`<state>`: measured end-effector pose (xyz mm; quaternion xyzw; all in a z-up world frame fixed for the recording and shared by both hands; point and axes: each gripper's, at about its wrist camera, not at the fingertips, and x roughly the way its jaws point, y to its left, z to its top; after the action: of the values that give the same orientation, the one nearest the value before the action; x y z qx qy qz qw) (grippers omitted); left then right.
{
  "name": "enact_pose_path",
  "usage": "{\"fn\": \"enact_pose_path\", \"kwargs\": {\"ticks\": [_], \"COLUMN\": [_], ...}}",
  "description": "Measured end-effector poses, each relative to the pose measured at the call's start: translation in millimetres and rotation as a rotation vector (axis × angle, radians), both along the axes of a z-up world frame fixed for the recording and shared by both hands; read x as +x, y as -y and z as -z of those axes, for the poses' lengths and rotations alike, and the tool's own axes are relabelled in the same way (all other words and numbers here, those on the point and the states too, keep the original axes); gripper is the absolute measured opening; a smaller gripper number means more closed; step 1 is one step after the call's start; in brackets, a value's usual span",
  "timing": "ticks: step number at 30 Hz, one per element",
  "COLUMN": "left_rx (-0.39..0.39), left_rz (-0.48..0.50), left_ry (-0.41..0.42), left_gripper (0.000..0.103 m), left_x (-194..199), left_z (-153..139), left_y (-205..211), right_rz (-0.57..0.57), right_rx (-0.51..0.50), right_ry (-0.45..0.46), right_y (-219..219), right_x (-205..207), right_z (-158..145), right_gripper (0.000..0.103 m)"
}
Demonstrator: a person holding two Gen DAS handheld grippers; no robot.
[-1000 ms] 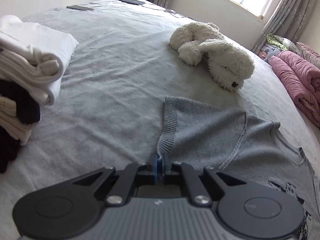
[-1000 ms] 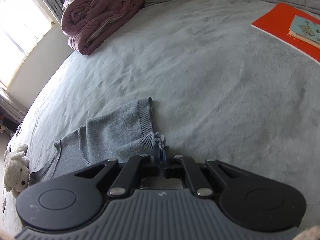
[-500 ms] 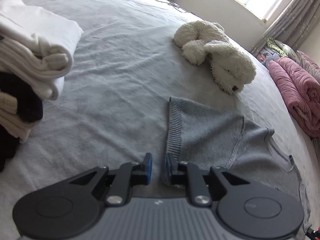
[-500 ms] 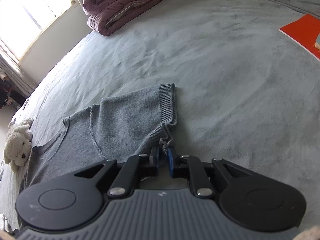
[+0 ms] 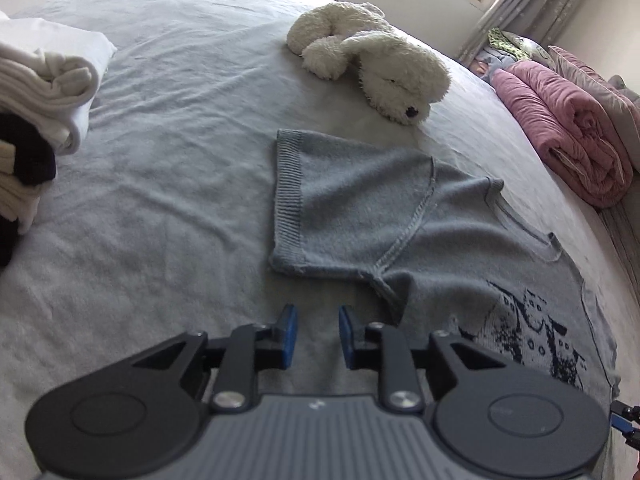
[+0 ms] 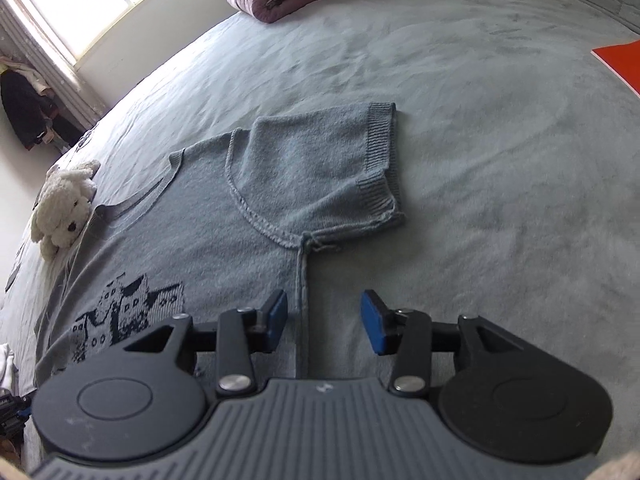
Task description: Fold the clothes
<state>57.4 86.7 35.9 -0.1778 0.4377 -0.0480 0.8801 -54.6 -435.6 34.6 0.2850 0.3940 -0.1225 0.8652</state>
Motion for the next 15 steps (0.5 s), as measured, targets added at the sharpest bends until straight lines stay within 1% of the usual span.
{"fn": "enact_pose_path", "kwargs": {"ticks": [4,6,7,8,12,13,15], "left_rx": [-0.051,-0.063,-0.064,-0.065,-0.071,-0.072,-0.073], "left_rz": [-0.007,-0.014,-0.012,-0.011,-0.017,-0.013,-0.004], "left_ry": [-0.009,-0.013,-0.009,-0.005,0.011,0.013,0.017], "left_gripper": [0.023,0.023,0.023,0.023,0.023,0.023,0.023], "left_x": [-18,-31,-37,-42,-58,-60,-64], "left_z": [0,0,-1,-1,-4,-4,-3], "left_y": [-7,-13,-15,-17,-30,-33,-39], "right_rz": [-0.053,-0.087,-0.104,-0.121,-0.132,-0.124,-0.086], "right_rx": [0.012,-0.022,-0.040,-0.057,-0.138,-0.155,-0.222], "right_ry": [-0.012,-0.029,-0.037,-0.045,-0.034,-0.030,-0.031], "right_y": [-16,-29,-36,-43,-56,-56,-54], "right_x": [-18,-24,-27,-29,-31,-32,-35], "right_z": [1,3,4,5,0,-1,-7], "right_gripper": [0.032,0.019,0.007,0.005,0.003,0.003,0.003]}}
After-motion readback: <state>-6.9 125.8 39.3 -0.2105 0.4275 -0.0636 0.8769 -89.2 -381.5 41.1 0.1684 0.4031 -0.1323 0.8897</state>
